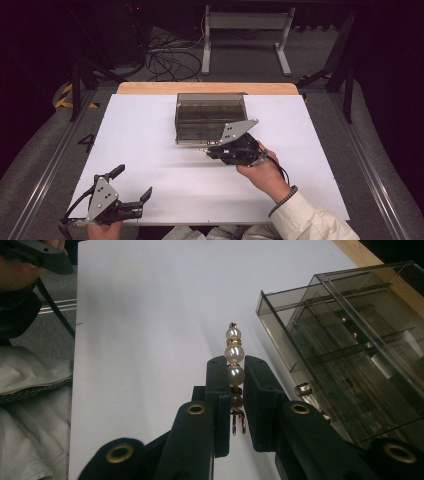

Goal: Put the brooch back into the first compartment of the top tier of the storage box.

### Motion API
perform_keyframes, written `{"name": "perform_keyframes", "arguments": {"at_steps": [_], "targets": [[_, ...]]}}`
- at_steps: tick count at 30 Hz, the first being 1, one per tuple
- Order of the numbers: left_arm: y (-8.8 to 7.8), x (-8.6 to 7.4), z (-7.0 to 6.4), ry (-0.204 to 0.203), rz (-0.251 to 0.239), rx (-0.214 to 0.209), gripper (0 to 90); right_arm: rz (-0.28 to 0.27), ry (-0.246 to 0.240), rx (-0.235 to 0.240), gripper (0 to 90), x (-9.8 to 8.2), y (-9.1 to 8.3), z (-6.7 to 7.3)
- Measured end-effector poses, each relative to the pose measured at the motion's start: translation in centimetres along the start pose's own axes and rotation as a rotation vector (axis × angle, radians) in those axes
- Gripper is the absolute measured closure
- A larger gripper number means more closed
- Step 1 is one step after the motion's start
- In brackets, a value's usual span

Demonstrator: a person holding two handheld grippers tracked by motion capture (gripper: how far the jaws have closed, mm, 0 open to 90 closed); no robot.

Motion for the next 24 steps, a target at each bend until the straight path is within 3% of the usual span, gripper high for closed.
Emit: {"name": "perform_keyframes", "arguments": {"at_steps": [24], "targets": [[0.0,0.0,0.1,0.000,0.000,0.000,1.4,0.019,0.038,-0.061,81.9,3.1,0.2,-3.4]]}}
Point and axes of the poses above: each handheld gripper's, and its own axes: y roughly forward along the jaws, x roughly out of its top, z roughly to its left, the point moved 8 cm from there along y, roughly forward along the jaws, and after that the axes turned 11 degrees about z, right-handed, at the moved point
